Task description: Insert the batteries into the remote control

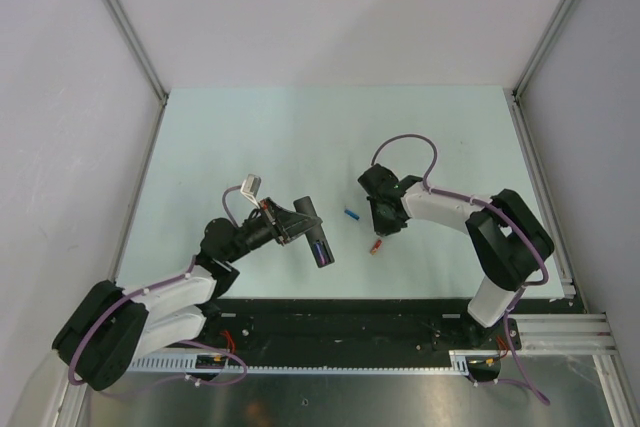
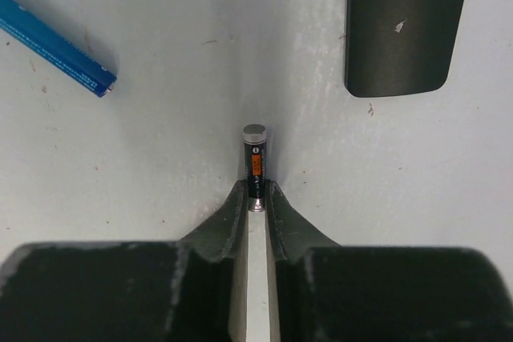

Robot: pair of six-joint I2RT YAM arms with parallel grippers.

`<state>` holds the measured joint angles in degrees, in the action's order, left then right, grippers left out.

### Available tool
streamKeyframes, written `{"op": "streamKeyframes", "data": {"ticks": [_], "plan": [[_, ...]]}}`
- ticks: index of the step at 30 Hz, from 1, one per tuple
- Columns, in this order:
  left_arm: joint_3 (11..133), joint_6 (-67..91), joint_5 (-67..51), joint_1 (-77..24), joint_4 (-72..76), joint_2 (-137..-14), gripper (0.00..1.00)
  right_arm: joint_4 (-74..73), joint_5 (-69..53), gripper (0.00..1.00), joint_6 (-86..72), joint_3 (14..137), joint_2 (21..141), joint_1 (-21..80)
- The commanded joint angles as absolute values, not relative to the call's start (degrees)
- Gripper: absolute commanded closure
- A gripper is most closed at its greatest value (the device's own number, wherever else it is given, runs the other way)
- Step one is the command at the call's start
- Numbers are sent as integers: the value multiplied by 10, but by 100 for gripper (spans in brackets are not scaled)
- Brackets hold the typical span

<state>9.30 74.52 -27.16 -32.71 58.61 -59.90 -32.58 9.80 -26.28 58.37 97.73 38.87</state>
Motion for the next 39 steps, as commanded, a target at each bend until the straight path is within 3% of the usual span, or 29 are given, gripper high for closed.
{"op": "streamKeyframes", "data": {"ticks": [1,2,7,15,21,27,39], "plan": [[97,741,-273,-324,611,-598,100,-324,96,95,-262,574,980,386],[97,742,-274,-324,611,-600,100,-326,96,100,-263,574,977,385],[112,765,-266,-324,612,-613,100,-374,81,100,-292,579,885,382],[178,837,-286,-324,679,-733,100,-588,49,100,-287,753,764,418],[218,938,-308,-327,877,-889,100,-681,29,100,-308,850,773,483],[223,907,-301,-332,875,-889,100,-737,19,100,-315,943,811,533],[230,791,-314,-342,765,-850,100,-719,-25,100,-318,922,825,543]]}}
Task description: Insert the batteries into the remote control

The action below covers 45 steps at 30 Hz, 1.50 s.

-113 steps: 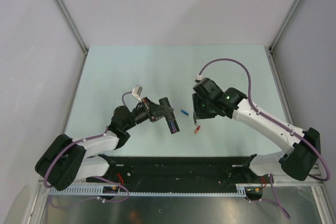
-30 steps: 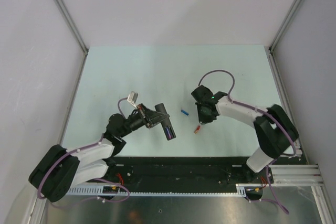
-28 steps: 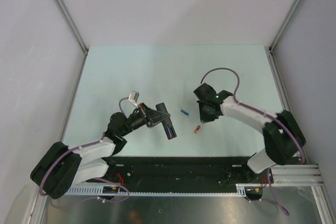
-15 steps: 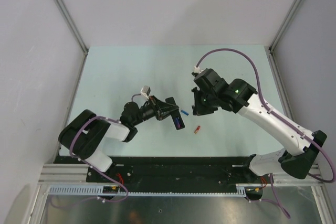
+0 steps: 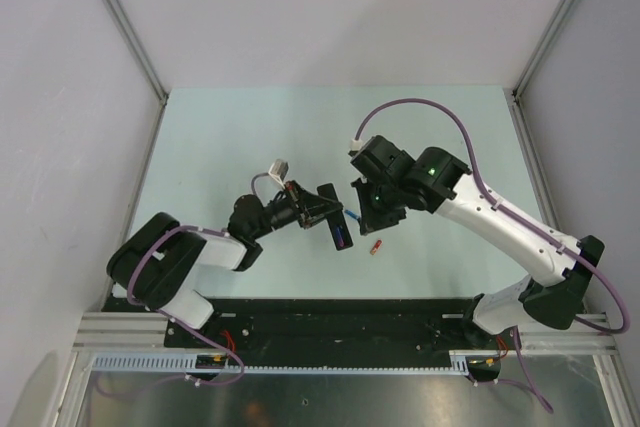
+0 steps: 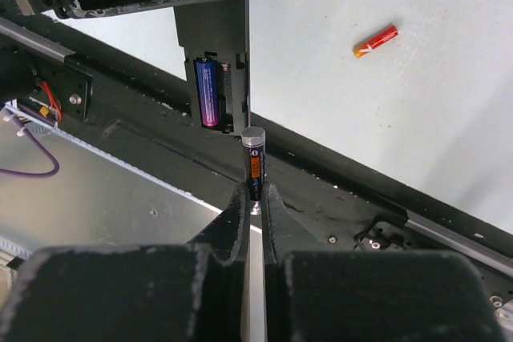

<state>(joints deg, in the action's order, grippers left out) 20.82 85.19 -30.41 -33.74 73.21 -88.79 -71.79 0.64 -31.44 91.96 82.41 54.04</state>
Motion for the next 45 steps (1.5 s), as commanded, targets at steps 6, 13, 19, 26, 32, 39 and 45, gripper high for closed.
{"op": "streamKeyframes", "data": {"ticks": [6,13,19,26,32,39,45], "plan": [[240,784,-310,-345,740,-838,100,-705,-59,100,-316,920,851,549],[238,815,-299,-348,737,-853,100,-707,-61,100,-309,924,875,552],[236,826,-300,-352,734,-861,100,-708,-61,100,-304,918,890,545],[233,828,-298,-352,731,-862,100,-707,-67,100,-300,912,898,538],[233,833,-294,-354,730,-860,100,-703,-72,100,-300,904,902,535],[230,839,-292,-358,730,-857,100,-696,-73,100,-301,900,910,528],[230,843,-293,-359,730,-855,100,-685,-62,100,-303,887,908,521]]}}
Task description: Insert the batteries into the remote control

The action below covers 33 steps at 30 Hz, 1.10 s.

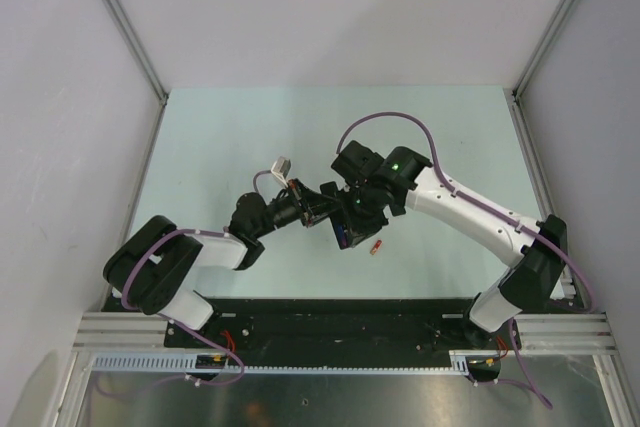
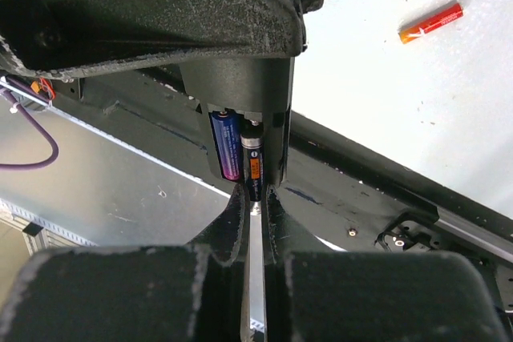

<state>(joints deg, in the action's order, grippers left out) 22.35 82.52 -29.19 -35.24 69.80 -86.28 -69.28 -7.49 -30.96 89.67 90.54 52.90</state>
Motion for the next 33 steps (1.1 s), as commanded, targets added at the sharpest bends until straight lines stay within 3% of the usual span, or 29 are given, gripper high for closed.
{"op": "streamKeyframes", "data": {"ticks": [1,28,33], "plan": [[230,844,-293,-359,730,-855,100,-683,-57,100,-303,887,907,521],[233,870,-285,-366,730,-860,100,-653,-1,100,-309,902,921,513],[234,871,-284,-366,729,-860,100,-657,-2,88,-306,901,921,513]]}}
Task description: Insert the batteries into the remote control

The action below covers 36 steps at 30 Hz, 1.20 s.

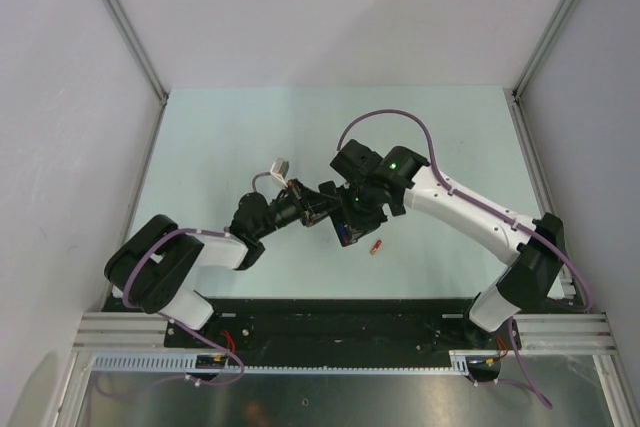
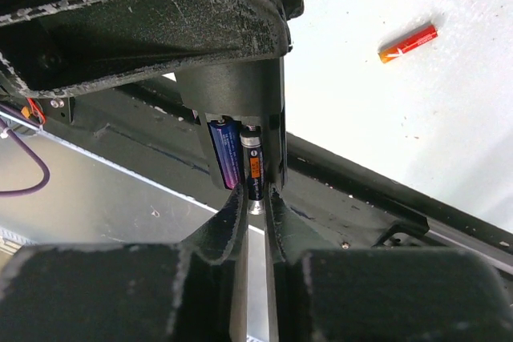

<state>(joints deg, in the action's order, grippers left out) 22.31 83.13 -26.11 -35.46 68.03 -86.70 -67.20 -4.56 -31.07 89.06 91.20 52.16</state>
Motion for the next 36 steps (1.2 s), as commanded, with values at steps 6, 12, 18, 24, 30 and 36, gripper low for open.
{"op": "streamKeyframes", "data": {"ticks": [6,12,18,24,30,36], "plan": [[236,872,-286,-366,730,-863,100,-659,-2,80,-306,902,921,513],[234,873,-287,-366,729,-867,100,-661,-2,77,-306,904,923,513],[235,876,-285,-366,732,-867,100,-668,-1,75,-305,909,923,513],[241,882,-285,-366,735,-872,100,-673,-1,73,-304,911,921,513],[244,882,-283,-365,736,-876,100,-674,-1,71,-305,915,919,514],[243,880,-284,-366,737,-882,100,-674,-1,68,-301,925,922,513]]}}
